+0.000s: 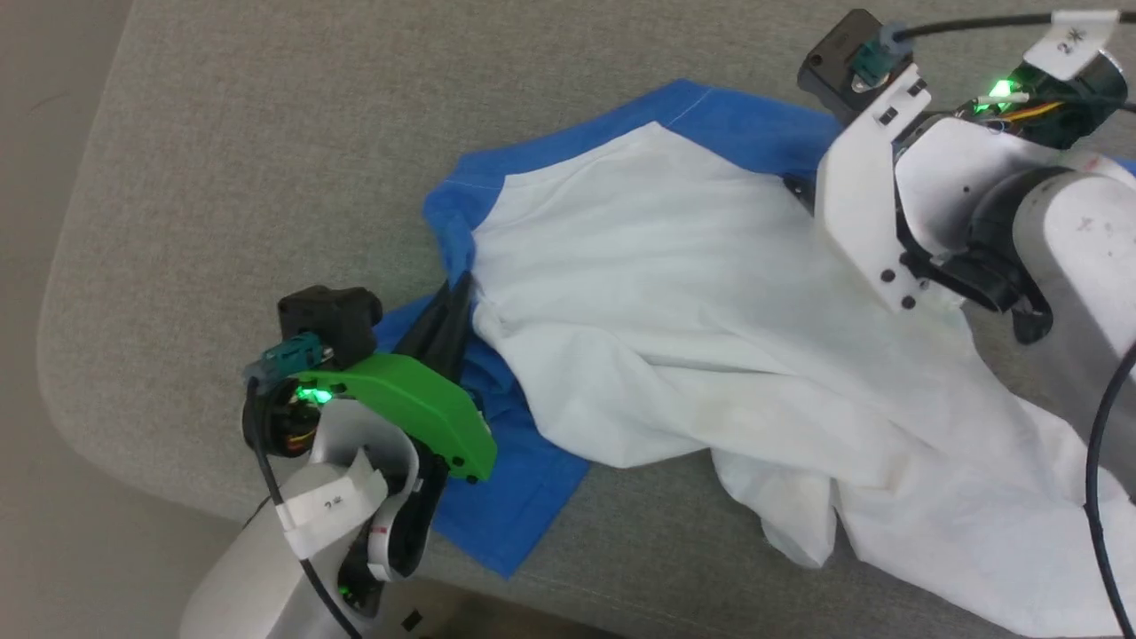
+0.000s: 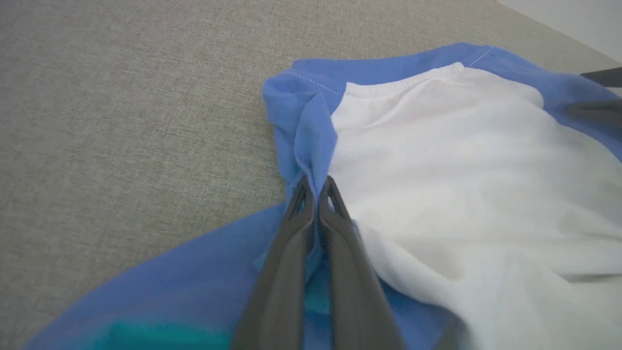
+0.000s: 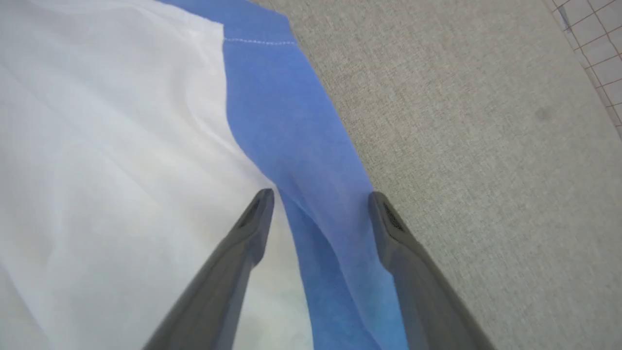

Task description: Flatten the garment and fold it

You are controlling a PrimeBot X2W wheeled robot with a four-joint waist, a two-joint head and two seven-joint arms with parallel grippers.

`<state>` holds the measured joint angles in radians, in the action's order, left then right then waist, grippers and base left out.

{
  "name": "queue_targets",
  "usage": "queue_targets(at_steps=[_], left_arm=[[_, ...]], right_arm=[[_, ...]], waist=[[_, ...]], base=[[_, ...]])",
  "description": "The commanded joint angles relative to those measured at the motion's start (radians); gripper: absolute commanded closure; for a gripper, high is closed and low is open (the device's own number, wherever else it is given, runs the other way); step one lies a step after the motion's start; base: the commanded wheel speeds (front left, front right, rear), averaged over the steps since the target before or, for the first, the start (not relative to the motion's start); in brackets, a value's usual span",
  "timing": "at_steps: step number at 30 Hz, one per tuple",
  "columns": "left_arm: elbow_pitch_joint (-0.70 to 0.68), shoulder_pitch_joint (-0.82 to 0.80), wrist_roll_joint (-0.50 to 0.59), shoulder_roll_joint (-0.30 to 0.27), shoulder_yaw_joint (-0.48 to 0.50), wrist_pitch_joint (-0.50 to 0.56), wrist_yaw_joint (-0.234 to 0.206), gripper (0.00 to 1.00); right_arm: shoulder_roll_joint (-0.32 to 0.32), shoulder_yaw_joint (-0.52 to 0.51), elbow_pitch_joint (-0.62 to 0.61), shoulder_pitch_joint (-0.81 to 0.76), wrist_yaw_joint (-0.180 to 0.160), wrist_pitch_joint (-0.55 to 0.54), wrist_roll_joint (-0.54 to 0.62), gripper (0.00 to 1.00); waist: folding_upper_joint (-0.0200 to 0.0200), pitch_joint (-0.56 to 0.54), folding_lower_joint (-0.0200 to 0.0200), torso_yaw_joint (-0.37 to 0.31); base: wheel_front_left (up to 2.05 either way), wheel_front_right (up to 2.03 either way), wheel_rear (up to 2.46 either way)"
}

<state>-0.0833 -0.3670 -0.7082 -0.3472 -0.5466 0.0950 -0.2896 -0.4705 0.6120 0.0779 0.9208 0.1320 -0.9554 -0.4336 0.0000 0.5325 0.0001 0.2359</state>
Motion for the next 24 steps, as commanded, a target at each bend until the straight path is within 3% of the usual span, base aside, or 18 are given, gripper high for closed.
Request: queue_targets(at_steps=[1, 9, 10, 12, 24], left_arm=[[0.009, -0.023, 0.008, 0.009, -0.004, -0.007, 0.008, 1.00], [0.051, -0.049, -0.004, 0.041, -0.014, -0.027, 0.031, 1.00], [0.056, -0.051, -0.006, 0.042, -0.013, -0.030, 0.033, 1.00], [0.073, -0.055, -0.008, 0.035, -0.002, -0.044, 0.033, 1.00], [-0.002, -0.061, 0.034, -0.019, 0.058, -0.123, 0.008, 1.00]], right_arm=[[-0.014, 0.021, 0.020, 0.026, -0.001, -0.009, -0.013, 0.00], [-0.057, 0.056, 0.123, 0.041, -0.001, -0.006, -0.066, 0.00], [-0.057, 0.046, 0.136, 0.037, -0.001, -0.003, -0.071, 0.53], [-0.026, -0.028, 0.160, 0.010, -0.001, 0.067, -0.068, 1.00], [0.118, -0.354, 0.088, -0.131, -0.001, 0.409, -0.066, 1.00]], waist=[[0.0000, 0.024, -0.0001, 0.027], [0.0000, 0.050, -0.0001, 0.059], [0.0000, 0.052, -0.0001, 0.060], [0.0000, 0.037, -0.0001, 0.036], [0.0000, -0.114, -0.0001, -0.063]], base=[[0.00, 0.00, 0.00], [0.00, 0.00, 0.00], [0.00, 0.00, 0.00], [0.00, 0.00, 0.00], [0.00, 0.00, 0.00]])
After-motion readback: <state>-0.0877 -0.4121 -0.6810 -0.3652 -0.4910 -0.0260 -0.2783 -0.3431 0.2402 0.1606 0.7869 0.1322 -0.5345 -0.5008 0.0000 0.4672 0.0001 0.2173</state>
